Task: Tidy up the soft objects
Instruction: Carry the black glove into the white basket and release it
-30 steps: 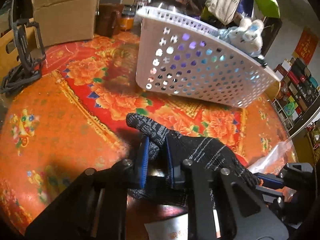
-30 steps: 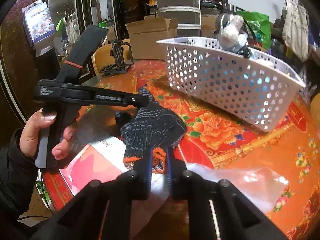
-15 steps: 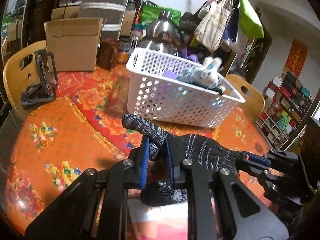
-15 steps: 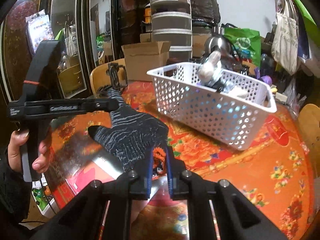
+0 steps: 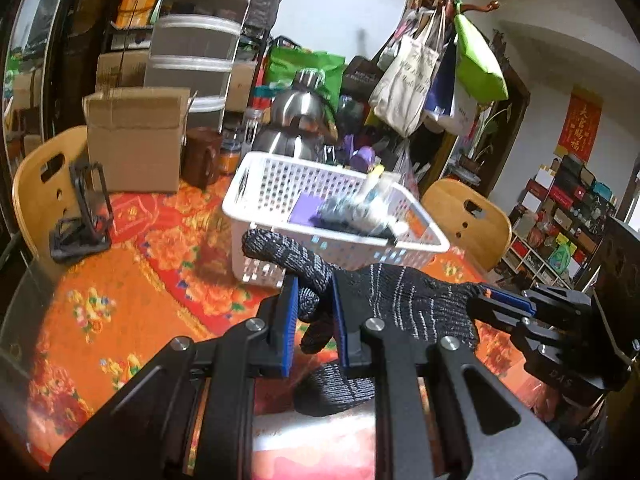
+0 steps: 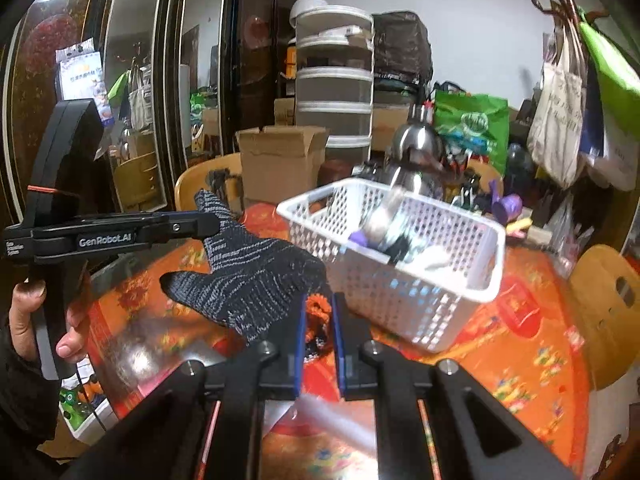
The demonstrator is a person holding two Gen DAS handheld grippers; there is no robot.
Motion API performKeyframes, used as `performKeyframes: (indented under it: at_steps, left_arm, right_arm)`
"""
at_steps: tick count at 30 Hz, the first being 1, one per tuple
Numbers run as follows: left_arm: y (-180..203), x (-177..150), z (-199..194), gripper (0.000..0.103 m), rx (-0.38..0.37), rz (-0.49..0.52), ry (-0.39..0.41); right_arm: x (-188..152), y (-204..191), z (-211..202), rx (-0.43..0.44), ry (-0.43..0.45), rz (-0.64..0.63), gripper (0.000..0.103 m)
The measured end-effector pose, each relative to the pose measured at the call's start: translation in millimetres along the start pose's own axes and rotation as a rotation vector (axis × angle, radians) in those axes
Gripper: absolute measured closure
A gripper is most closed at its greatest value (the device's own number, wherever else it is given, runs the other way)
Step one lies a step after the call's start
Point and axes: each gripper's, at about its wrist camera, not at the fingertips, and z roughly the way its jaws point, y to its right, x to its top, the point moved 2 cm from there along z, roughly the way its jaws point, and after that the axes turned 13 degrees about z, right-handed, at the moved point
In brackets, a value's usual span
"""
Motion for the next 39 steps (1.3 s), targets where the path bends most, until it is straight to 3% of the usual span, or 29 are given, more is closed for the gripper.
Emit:
performKeyframes:
  at_steps: [9,16,22,29,30,31,32,33,34,35,39]
  left_arm:
    - [13.9,99.1,-9.3,0.088,-0.002,0.036,0.071]
    - [18.2,182.1,23.5,0.088,0.027,0.073,0.081]
    - [13.5,216.6,80.1,0.088,0.054,0.077,0.047]
    - [2.5,211.3,144.7,0.087,0.064,0.056,-0.006]
    - [1.8,208.8,151.3,0.084,0.067,0.055,-0.011]
    - [1.6,205.3,159.9,0.071,0.067,0.058,-0.021]
    - [0.8,201.1,164.6,0.043,0.082,0.066,-0.026]
    - [0.5,196.7,170.2,0.03,0.098,0.078,-0.038]
    - [0.0,191.0,176.1,0.019,0.112,0.084,-0.045]
    - [-1.0,186.7,178.1,0.019,0.118,0.087,-0.038]
    - [-8.2,168.1,186.1,0.019,0.094,0.067,-0.05]
  right_arm:
    - [90.3,17.5,-12.7,-0.058,0.092,-0.018,0.093]
    - [148.3,55.9,16.8,-0.127,0.113,0.003,0.093]
    - [164.1,84.6,62.0,-0.171,0.087,-0.008,0.093]
    - [160.7,112.3,102.2,-0.179,0.075,0.007,0.092]
    - [159.0,115.2,106.2,-0.19,0.073,0.011,0.091]
    - [157.5,120.9,111.8,-0.203,0.068,0.025,0.084]
    - [155.5,127.3,115.9,-0.221,0.059,0.049,0.071]
    - [153.0,135.4,120.0,-0.232,0.039,0.085,0.062]
    - [149.8,141.3,121.7,-0.235,0.027,0.11,0.043]
    - [146.8,146.1,122.3,-0.245,0.026,0.125,0.037]
    - [135.0,157.2,122.2,-0.252,-0.004,0.155,0.037]
